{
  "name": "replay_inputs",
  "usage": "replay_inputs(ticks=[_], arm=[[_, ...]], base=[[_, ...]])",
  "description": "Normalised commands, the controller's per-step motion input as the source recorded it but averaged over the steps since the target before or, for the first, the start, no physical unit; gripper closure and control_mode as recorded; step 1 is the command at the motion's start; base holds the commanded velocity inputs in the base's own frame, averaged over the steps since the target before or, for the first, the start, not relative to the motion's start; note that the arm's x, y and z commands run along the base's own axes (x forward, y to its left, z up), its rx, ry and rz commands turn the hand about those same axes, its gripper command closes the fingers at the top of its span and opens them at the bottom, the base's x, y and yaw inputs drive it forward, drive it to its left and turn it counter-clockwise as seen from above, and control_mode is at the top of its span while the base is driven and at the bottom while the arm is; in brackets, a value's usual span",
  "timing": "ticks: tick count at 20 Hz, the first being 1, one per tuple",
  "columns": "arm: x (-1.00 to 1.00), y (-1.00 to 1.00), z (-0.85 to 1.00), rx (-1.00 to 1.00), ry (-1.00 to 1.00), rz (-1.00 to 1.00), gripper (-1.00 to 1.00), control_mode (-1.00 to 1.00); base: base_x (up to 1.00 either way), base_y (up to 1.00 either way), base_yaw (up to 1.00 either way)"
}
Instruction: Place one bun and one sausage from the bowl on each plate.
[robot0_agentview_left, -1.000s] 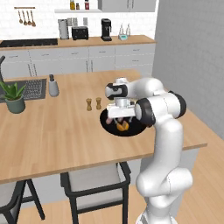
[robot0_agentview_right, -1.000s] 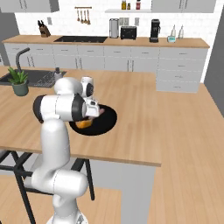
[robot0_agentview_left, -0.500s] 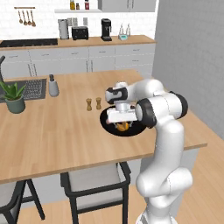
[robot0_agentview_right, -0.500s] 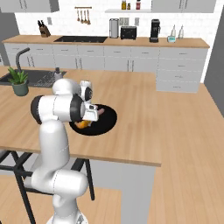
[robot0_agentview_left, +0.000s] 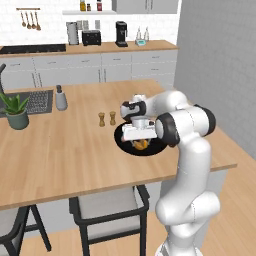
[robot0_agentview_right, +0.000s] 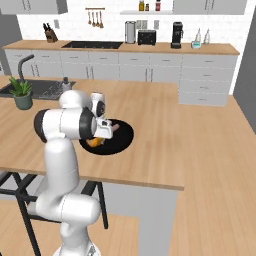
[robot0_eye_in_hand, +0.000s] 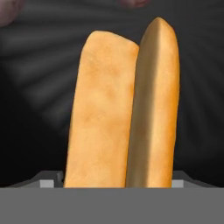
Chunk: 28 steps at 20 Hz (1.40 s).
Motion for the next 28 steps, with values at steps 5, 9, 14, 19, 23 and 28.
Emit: replay_inputs(ticks=[5,9,14,19,23,28], arm=[[0.0,0.04,0.38,-0.04,-0.03,0.0,1.0,-1.0],[-0.48,0.02,0.82,-0.05,-0.18,0.04,1.0,-1.0],[-1.0,-0.17,0.86,0.14,-0.26,0.05,1.0,-1.0],[-1.0,-0.17,0.43,0.02,-0.23,0.19,1.0,-1.0],[-1.0,-0.03,0.49,0.0,-0.17,0.23,1.0,-1.0],[-1.0,0.0,0.23,0.0,-0.06,0.05,1.0,-1.0]], base=[[0.0,0.0,0.0],[0.0,0.0,0.0],[0.0,0.0,0.0],[0.0,0.0,0.0],[0.0,0.0,0.0],[0.0,0.0,0.0]])
